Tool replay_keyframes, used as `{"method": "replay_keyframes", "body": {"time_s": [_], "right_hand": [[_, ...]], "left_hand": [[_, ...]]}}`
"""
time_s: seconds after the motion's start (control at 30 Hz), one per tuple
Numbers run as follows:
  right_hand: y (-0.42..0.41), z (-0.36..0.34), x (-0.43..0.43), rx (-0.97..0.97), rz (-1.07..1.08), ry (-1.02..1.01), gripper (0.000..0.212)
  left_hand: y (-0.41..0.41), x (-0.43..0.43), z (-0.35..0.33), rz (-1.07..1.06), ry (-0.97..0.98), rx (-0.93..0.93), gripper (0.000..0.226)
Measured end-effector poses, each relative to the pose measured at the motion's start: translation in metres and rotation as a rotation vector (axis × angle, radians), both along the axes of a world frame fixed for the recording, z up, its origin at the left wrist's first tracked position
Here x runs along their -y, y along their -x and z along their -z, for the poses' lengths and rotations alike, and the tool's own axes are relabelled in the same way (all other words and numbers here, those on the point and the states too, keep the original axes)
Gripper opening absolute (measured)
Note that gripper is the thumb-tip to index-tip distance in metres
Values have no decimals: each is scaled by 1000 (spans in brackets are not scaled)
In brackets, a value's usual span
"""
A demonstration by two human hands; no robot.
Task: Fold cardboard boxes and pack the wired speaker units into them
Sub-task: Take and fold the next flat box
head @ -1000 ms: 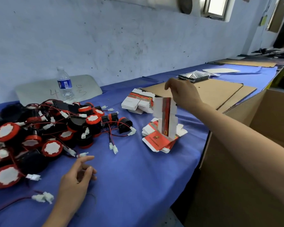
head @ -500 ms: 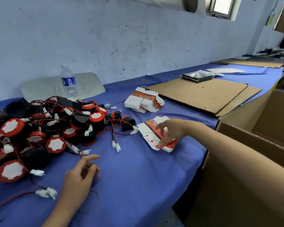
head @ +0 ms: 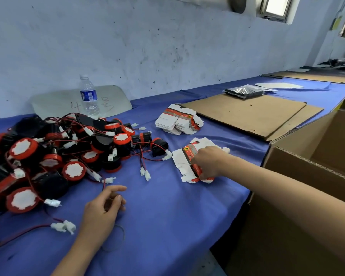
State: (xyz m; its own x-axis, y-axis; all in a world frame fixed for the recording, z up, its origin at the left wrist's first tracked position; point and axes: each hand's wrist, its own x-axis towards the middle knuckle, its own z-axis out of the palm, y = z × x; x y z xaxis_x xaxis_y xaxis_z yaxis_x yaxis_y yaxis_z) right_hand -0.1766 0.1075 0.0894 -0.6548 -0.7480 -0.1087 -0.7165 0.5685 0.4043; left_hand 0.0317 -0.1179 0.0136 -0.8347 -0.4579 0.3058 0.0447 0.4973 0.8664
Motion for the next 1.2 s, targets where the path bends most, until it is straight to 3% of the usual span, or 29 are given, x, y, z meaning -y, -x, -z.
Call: {"method": "replay_keyframes", "body": {"time_s": [0.13, 0.2, 0.23, 0.3, 0.37, 0.43, 0.53, 0.67, 0.73, 0.87, 1.0, 1.2], "right_hand": [[-8, -15, 5, 71, 5, -6, 16], [-10, -36, 6, -18, 31, 83, 15], [-10, -47, 7, -134, 3, 186, 18], [-10, -61, 8, -333, -78, 584, 18], [-23, -69, 18, -223, -151, 1081, 15], [-37, -61, 35, 61, -191, 1319, 15], [-67, -19, 80, 421, -147, 1416, 13], [-101, 38, 136, 727, -71, 1569, 13], [-112, 51, 144, 782, -60, 1641, 14], [-108, 58, 137, 843, -150, 1698, 42], [-110, 63, 132, 862, -210, 1753, 43], [-117, 63, 134, 766, -284, 1639, 66]], "left_hand": [[0, -1, -2, 1, 4, -8, 30], [-1, -2, -3, 6, 14, -19, 32], [-1, -2, -3, 4, 18, -27, 33], [0, -2, -3, -17, 3, -65, 37], [2, -3, -6, -19, -111, -130, 46], [4, -7, -4, 13, -271, -195, 63], [3, -15, -9, 67, -377, -226, 89], [5, -2, -10, -129, -423, -355, 84], [3, 0, -11, -139, -395, -373, 84], [6, -5, -12, -117, -361, -402, 91], [4, -6, -10, -88, -305, -397, 101], [2, -11, -9, -73, -301, -350, 104]]}}
